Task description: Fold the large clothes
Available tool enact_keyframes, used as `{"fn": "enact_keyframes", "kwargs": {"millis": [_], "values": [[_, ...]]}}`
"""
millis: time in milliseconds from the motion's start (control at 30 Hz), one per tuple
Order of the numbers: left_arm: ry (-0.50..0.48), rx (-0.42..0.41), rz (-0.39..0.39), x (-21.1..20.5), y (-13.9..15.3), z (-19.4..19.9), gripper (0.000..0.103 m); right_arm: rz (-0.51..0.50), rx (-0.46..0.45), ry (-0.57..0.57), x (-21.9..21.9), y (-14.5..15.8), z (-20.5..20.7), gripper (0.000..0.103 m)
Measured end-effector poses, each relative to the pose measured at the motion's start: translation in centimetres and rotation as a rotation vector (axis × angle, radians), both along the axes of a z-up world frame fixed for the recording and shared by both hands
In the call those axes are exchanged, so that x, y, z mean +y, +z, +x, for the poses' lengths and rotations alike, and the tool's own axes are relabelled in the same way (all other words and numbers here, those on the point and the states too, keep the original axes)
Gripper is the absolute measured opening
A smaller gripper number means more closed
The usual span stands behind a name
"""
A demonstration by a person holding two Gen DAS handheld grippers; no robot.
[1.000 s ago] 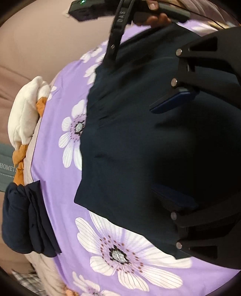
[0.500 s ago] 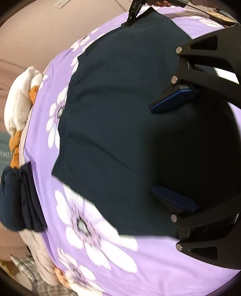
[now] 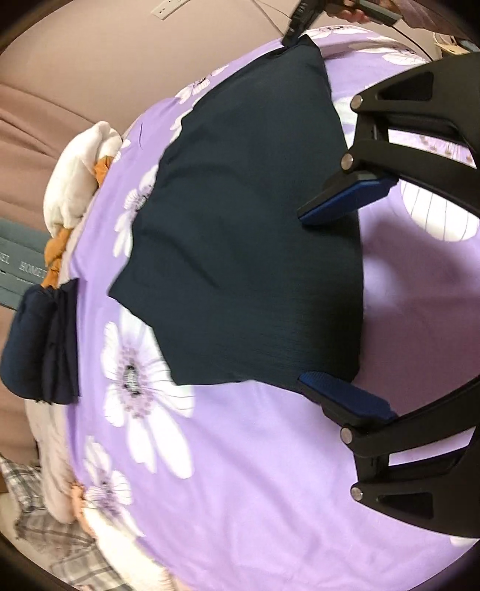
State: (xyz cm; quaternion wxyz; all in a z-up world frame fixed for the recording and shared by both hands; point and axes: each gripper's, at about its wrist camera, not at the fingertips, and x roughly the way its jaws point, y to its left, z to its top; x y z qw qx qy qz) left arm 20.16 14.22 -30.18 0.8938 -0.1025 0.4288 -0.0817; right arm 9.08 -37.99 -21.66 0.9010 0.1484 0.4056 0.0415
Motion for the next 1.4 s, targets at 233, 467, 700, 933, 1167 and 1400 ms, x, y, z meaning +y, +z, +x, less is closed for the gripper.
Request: {"fn": "enact_keyframes", "kwargs": {"millis": [233, 467, 700, 933, 1167, 1400], "values": [[0.066, 0.069, -0.091, 1.8, -0.9, 0.2, 0.087, 0.054, 0.041, -0.109, -2.8, -1.5, 0.3, 0.020], [0.107, 0.069, -0.035, 1.2, 2.1, -3.2, 0.092, -0.084, 0.010, -0.137, -0.2, 2.3, -3.2, 0.052], [0.064, -0.010, 0.096, -3.7, 7.9, -5.3, 0.102, -0.164, -0.069, -0.001, 5.8, 7.6, -5.7, 0.072], [0.008, -0.055, 0.143, -8.0, 12.6, -7.8, 0.102, -0.178, -0.135, 0.081, 8.7, 10.5, -7.2, 0.081], [0.026, -0.106, 0.202, -10.0, 16.8, -8.9, 0.103, -0.213, -0.179, 0.117, 10.3, 12.8, -8.5, 0.102], [-0.016, -0.129, 0.182, -11.2, 18.7, -9.9, 0.103, -0.197, -0.220, 0.099, 10.4, 15.0, -9.7, 0.102]]}}
